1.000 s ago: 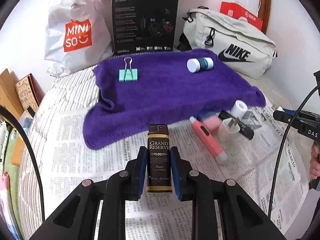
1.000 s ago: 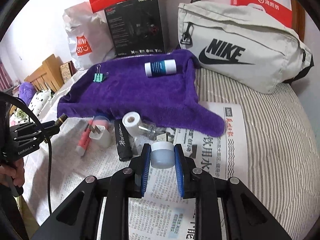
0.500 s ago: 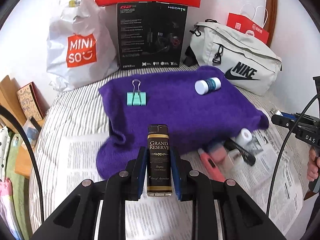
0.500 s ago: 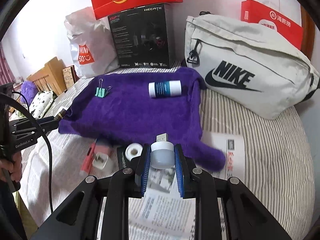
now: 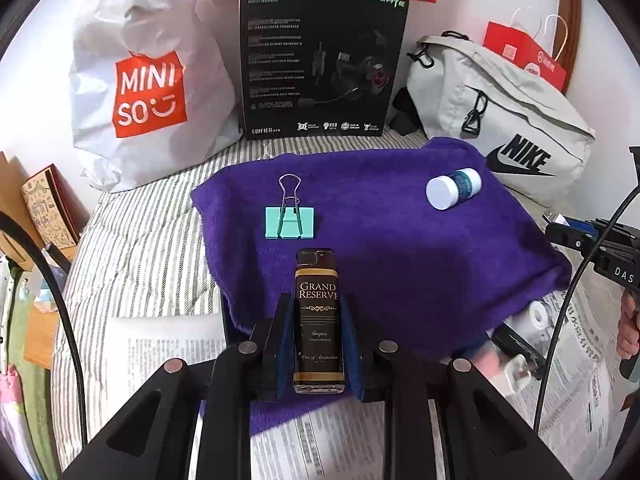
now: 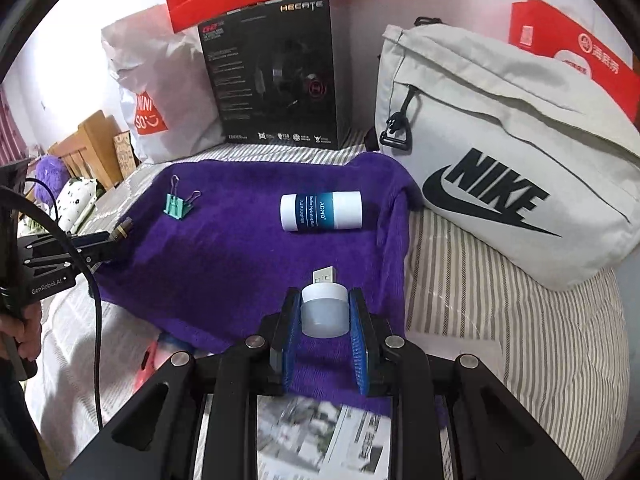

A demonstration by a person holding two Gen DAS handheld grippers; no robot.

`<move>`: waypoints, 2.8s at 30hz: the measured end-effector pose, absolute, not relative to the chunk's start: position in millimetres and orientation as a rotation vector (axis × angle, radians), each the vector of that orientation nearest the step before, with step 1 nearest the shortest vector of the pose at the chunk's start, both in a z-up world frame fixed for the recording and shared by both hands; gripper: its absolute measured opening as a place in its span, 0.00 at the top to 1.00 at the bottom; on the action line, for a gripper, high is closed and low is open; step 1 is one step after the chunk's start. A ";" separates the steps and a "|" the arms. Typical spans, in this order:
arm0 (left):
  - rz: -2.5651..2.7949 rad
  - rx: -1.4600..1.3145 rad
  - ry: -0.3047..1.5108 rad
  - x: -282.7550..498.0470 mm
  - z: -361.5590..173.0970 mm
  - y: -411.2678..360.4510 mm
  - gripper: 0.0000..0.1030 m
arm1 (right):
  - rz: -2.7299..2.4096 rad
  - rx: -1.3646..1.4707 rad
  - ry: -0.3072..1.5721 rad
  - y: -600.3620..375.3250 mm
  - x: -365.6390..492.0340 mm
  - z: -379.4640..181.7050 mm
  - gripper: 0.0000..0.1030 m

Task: Organize rigid objects
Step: 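Carry the bottle with the left tool while the right tool carries the USB light, both releasing onto the towel, then open and lift both tools away from the towel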

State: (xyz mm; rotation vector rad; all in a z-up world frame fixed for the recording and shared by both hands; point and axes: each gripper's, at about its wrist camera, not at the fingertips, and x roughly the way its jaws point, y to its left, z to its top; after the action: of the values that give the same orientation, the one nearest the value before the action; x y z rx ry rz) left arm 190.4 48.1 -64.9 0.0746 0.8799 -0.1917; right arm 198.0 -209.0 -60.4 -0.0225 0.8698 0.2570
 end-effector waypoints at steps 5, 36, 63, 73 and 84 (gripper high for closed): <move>-0.182 0.062 0.891 206.6 -70.0 52.4 0.78 | 0.253 -0.032 0.896 -207.3 216.3 -70.3 0.77; -0.153 0.125 0.979 250.2 -98.8 48.6 0.78 | 0.265 -0.083 0.991 -186.9 284.1 -108.6 0.73; -0.127 0.079 0.930 133.6 -59.5 61.1 0.64 | 0.264 -0.067 0.915 -197.9 136.6 -65.9 0.45; -0.112 0.052 0.979 89.4 -91.8 71.2 0.64 | 0.220 -0.039 0.969 -187.4 132.6 -104.6 0.57; -0.122 0.004 0.986 75.2 -106.2 76.1 0.63 | 0.167 -0.069 0.972 -194.7 134.6 -107.2 0.61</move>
State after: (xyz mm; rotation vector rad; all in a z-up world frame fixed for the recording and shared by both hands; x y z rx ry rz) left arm 75.2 76.1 -106.2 0.0036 0.9860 -0.1225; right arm 134.6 -194.7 -107.2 -0.0686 0.9715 0.1670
